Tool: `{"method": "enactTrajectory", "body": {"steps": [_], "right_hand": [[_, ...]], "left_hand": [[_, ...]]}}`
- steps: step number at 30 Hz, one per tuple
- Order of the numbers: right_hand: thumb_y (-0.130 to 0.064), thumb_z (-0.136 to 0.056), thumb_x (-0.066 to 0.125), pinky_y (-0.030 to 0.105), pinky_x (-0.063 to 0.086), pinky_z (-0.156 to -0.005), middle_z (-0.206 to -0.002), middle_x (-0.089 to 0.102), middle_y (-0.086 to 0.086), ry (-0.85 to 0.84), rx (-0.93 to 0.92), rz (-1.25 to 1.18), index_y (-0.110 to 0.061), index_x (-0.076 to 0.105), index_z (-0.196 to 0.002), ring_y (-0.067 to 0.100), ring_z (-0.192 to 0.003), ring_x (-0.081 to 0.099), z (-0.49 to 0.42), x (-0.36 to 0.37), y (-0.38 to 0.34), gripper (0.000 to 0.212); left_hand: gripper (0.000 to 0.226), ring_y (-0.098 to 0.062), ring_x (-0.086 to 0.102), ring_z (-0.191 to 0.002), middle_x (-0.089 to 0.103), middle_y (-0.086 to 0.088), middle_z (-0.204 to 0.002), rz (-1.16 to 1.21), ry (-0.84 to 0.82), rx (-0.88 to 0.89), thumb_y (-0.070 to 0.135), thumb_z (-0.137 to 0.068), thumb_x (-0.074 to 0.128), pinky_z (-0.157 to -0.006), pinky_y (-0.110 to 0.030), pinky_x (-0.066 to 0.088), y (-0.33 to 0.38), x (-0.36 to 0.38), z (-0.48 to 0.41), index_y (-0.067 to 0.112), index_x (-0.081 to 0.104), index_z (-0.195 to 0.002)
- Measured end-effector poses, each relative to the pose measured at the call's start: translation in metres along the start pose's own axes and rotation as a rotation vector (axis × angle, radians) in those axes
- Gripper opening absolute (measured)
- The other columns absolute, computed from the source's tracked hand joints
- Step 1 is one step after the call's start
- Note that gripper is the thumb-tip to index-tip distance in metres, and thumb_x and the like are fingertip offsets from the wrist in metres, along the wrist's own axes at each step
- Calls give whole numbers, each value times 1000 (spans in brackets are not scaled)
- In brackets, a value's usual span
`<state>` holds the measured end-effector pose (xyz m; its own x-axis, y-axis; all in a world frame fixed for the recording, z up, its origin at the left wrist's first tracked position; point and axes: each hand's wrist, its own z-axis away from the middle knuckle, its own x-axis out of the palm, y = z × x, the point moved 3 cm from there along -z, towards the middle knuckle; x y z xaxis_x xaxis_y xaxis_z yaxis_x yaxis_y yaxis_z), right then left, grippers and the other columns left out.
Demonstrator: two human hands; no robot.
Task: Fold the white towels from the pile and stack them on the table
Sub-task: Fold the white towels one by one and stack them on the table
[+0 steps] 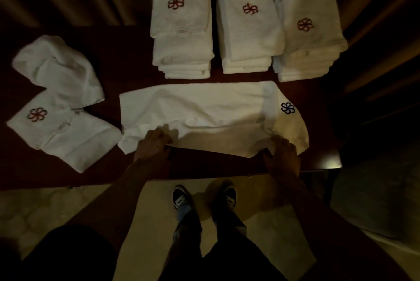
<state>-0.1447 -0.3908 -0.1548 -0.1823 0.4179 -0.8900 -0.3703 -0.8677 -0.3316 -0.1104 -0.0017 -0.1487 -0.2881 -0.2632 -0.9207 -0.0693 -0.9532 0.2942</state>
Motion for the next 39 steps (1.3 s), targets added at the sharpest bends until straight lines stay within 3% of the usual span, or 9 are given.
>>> {"method": "enactTrajectory", "body": {"steps": [5,8,11,16,23,26,31,36,39], "right_hand": [[-17,-84,75,56,50,-86,-126,60,14,62,-46,-16,-8,60,-129,41,-116,51,1,3,3,49],[-4,-82,70,53,50,-79,-118,63,18,97,-70,-45,-3,63,-119,45,-107,54,3,6,3,38],[-1,-81,67,51,51,-78,-107,66,18,108,-91,-39,-3,65,-108,43,-101,58,5,8,3,27],[-3,-82,65,51,53,-82,-108,68,15,100,-122,-76,-4,67,-110,39,-100,61,7,3,10,28],[-15,-89,58,42,50,-77,-97,67,13,266,-286,-114,-8,71,-99,36,-91,62,-9,-47,-2,18],[-21,-88,53,43,50,-83,-103,66,13,381,-273,-157,-12,71,-100,37,-98,61,-21,-84,-16,23],[-4,-86,65,43,50,-84,-103,67,14,493,-249,-265,-9,68,-102,38,-100,62,-33,-148,-46,17],[-12,-94,58,42,54,-71,-95,68,15,459,-339,-278,-10,58,-106,38,-86,65,-42,-194,-69,12],[-10,-97,53,35,49,-85,-110,66,13,436,-423,-324,-8,60,-117,33,-101,63,-47,-216,-83,22]], "left_hand": [[31,-29,45,-122,54,-4,-122,51,9,-83,27,-83,71,-85,-52,49,-4,5,5,22,66,-114],[21,-29,48,-118,55,-2,-115,67,55,-131,29,-83,71,-83,-51,49,-5,8,6,25,68,-103],[11,-30,49,-113,56,-2,-111,58,94,-161,30,-87,69,-78,-52,48,-3,14,10,24,68,-96],[18,-35,51,-110,59,-8,-112,48,128,-164,29,-94,59,-81,-53,46,1,10,12,17,66,-105],[25,-25,57,-52,58,-3,-62,24,384,-106,32,-101,37,-50,-32,41,21,-47,4,15,55,-97],[24,-33,62,-57,63,-11,-68,74,409,-91,32,-102,36,-55,-40,51,21,-79,-11,13,50,-105],[25,-40,64,-74,66,-18,-85,223,498,-85,30,-106,39,-66,-46,47,25,-137,-27,10,52,-112],[14,-43,65,-70,65,-18,-81,231,553,0,21,-102,49,-63,-46,52,24,-188,-42,9,55,-105],[9,-42,65,-70,65,-16,-79,204,588,27,15,-100,53,-63,-44,50,26,-221,-44,8,56,-104]]}}
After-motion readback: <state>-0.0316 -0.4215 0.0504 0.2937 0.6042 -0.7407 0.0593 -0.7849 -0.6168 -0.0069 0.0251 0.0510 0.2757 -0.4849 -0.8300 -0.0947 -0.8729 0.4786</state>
